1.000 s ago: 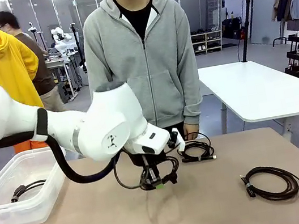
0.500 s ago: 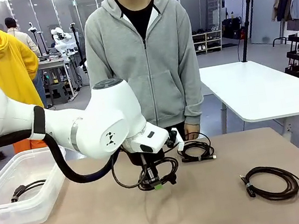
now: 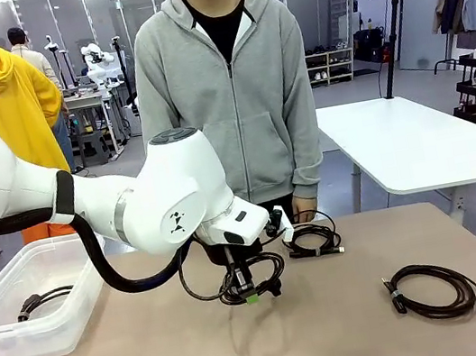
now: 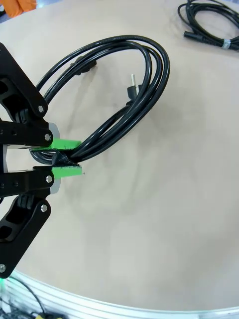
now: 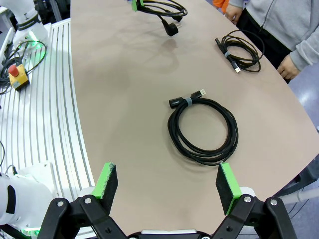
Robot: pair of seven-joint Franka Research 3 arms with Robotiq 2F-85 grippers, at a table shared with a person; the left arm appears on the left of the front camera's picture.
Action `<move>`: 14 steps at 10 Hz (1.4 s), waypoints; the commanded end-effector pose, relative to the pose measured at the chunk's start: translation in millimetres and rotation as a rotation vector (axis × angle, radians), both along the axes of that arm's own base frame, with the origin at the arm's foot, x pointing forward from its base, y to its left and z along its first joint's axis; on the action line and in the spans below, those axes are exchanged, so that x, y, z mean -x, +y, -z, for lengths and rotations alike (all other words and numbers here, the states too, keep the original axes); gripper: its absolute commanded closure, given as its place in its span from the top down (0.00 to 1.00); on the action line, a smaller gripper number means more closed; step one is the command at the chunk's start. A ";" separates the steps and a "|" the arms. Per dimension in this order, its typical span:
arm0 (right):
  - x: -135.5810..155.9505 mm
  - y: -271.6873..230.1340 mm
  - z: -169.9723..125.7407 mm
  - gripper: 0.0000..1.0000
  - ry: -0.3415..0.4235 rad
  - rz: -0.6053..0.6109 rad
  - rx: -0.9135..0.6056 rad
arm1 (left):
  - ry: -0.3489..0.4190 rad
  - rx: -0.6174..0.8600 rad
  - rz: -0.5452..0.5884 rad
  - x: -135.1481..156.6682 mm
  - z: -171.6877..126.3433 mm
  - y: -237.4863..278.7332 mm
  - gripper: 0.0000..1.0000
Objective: Organize and store the cables.
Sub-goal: Place the Power Cable into the Organizing box.
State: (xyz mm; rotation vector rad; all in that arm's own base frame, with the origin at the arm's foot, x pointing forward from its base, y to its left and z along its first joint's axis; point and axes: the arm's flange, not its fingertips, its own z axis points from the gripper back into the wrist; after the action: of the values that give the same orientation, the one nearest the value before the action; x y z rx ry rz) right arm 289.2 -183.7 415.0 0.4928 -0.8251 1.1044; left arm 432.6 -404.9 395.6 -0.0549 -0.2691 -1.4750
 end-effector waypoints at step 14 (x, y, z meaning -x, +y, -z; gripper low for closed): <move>0.7 -1.1 -0.3 1.00 -0.022 -0.008 -0.012 | -0.296 -0.033 0.060 11.4 -203.1 340.1 0.15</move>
State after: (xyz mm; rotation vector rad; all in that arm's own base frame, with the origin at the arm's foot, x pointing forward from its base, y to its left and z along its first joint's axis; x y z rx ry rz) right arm 288.9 -183.9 415.0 0.4926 -0.8250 1.1032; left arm 432.9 -78.8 593.9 0.1494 -0.4867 -1.6296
